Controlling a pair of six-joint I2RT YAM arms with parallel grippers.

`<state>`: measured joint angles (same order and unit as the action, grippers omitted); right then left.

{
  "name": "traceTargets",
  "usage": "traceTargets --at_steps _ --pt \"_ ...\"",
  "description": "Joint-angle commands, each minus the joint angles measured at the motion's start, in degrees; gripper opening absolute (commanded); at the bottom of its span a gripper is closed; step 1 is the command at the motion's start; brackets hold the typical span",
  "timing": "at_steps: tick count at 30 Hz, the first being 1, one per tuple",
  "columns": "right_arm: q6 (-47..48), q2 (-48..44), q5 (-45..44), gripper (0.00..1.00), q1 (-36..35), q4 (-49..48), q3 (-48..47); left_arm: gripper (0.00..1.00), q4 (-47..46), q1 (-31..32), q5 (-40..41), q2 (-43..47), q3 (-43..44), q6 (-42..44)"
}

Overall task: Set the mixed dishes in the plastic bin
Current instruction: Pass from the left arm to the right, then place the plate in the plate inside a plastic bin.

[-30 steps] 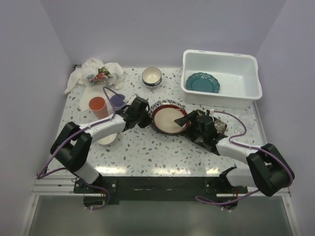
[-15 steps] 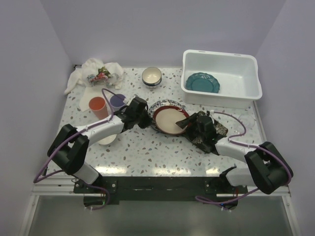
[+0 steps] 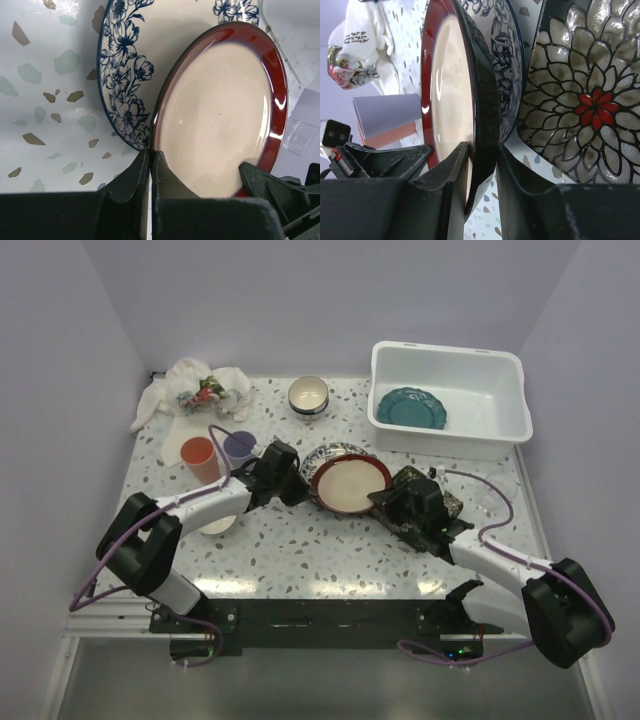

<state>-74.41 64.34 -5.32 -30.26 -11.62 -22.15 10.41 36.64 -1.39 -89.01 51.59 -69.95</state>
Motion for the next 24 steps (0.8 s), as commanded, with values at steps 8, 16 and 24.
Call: traceTargets --at_steps 8,16,24 --pt "1.99 -5.54 -1.71 0.00 -0.76 -6.31 -1.58 0.28 -9.53 0.80 -9.16 4.46 -1.84 1.75" --pt "4.45 -7.38 -0.74 0.00 -0.76 -7.37 -2.90 0.55 -11.91 0.80 -8.55 7.88 -5.10 4.99" --pt "7.88 -9.23 0.48 0.00 -0.68 -2.36 -7.29 0.88 -3.58 0.71 0.32 17.55 -1.60 20.43"
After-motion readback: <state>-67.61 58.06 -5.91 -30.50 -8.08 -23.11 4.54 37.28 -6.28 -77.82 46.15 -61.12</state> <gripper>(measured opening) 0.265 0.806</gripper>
